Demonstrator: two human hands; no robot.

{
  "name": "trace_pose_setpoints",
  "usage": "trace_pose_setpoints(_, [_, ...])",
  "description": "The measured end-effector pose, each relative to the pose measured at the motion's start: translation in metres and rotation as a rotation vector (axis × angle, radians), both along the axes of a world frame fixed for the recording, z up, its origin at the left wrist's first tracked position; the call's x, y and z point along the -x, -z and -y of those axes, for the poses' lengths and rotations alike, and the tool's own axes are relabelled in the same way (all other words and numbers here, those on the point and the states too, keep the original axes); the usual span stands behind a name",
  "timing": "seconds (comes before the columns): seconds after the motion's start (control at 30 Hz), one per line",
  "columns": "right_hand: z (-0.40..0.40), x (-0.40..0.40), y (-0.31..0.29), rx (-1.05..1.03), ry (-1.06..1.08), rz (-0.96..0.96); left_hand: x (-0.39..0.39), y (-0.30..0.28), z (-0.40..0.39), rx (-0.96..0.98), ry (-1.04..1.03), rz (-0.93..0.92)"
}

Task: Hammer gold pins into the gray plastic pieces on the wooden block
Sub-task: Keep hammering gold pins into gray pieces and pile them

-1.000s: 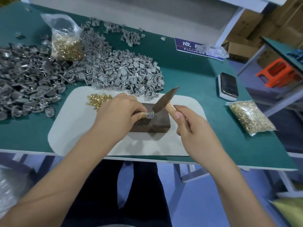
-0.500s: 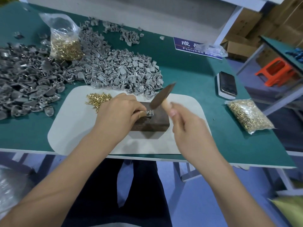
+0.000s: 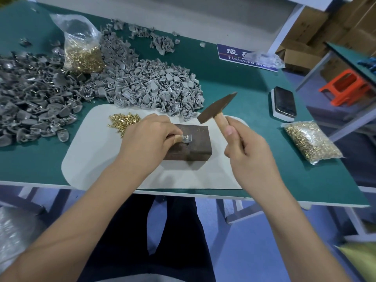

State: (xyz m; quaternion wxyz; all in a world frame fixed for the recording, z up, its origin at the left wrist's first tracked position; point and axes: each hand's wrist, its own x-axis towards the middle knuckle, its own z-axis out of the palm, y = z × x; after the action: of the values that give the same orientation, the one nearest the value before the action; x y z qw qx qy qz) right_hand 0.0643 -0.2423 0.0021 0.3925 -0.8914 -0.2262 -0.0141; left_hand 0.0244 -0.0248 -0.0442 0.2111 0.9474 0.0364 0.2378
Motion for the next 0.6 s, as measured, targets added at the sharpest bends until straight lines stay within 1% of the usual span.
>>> trace_pose_setpoints(0.03, [-0.003,0.002,0.002,0.01,-0.034,-0.011,0.0,0.0,-0.001,-0.002,-0.001,0.003])
trace_pose_setpoints(0.1, [-0.005,0.004,0.008,0.135,-0.102,-0.039,0.0,0.001,-0.001,-0.015,0.009,0.008])
trace_pose_setpoints(0.13, [-0.005,0.004,0.01,0.181,-0.11,-0.038,0.0,0.001,-0.001,-0.011,0.018,0.011])
trace_pose_setpoints(0.17, [-0.004,0.003,0.011,0.184,-0.099,-0.028,0.0,0.0,-0.001,0.001,0.024,0.015])
trace_pose_setpoints(0.3, [-0.008,0.009,0.013,-0.013,-0.014,0.052,0.001,0.0,0.0,0.016,0.021,0.014])
trace_pose_setpoints(0.33, [-0.009,0.01,0.015,-0.002,-0.014,0.05,0.001,-0.001,0.0,0.016,0.02,0.011])
trace_pose_setpoints(0.43, [-0.005,0.007,0.018,0.141,-0.069,0.013,0.001,-0.002,-0.001,0.026,0.016,-0.002])
trace_pose_setpoints(0.47, [-0.004,0.005,0.017,0.13,-0.046,0.029,0.001,-0.002,-0.001,0.029,0.017,-0.007])
trace_pose_setpoints(0.57, [-0.006,0.007,0.015,-0.048,0.036,0.075,0.001,-0.002,-0.001,0.04,0.019,-0.018])
trace_pose_setpoints(0.6, [-0.007,0.007,0.016,-0.044,0.028,0.065,0.001,-0.002,-0.001,0.045,0.019,-0.023])
